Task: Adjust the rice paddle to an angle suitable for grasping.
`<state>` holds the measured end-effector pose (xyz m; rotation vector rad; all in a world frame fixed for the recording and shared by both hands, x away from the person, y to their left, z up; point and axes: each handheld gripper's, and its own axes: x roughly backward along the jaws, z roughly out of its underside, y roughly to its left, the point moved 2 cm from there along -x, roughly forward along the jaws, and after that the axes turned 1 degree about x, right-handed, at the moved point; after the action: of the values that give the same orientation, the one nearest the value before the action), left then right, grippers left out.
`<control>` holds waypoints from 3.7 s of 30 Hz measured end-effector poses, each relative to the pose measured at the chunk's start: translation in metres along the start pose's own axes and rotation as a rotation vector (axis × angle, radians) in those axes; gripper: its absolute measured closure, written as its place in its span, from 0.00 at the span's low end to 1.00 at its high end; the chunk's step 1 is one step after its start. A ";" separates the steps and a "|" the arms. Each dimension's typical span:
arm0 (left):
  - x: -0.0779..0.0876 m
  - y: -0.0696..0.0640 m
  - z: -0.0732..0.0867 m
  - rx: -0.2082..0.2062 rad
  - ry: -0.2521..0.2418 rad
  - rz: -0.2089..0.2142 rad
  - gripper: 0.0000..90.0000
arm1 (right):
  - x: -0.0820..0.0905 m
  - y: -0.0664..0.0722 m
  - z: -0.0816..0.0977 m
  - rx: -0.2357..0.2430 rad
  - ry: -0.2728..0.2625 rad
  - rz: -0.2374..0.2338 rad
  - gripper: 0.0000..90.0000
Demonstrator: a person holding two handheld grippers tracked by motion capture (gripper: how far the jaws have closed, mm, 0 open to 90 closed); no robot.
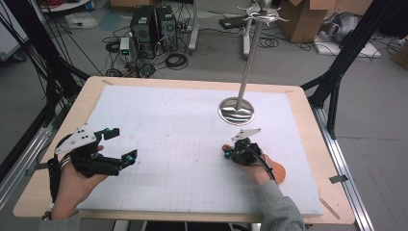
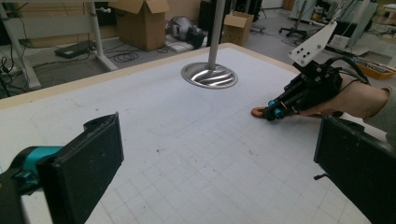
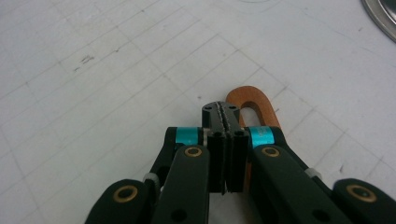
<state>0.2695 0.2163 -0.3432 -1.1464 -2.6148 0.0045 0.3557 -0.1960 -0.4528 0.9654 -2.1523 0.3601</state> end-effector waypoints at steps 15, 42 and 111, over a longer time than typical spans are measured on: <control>-0.001 0.000 0.001 0.001 0.005 -0.001 0.02 | 0.001 -0.020 -0.002 -0.029 0.011 0.104 0.99; -0.007 -0.001 0.004 -0.001 0.019 0.003 0.02 | 0.038 -0.039 0.006 -0.021 -0.044 0.072 0.91; -0.023 -0.001 0.009 0.005 0.060 0.018 0.02 | 0.039 -0.063 0.017 0.036 0.268 0.042 0.38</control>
<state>0.2809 0.2001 -0.3575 -1.1505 -2.5507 -0.0189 0.3762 -0.2680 -0.4390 0.8403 -1.9297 0.5200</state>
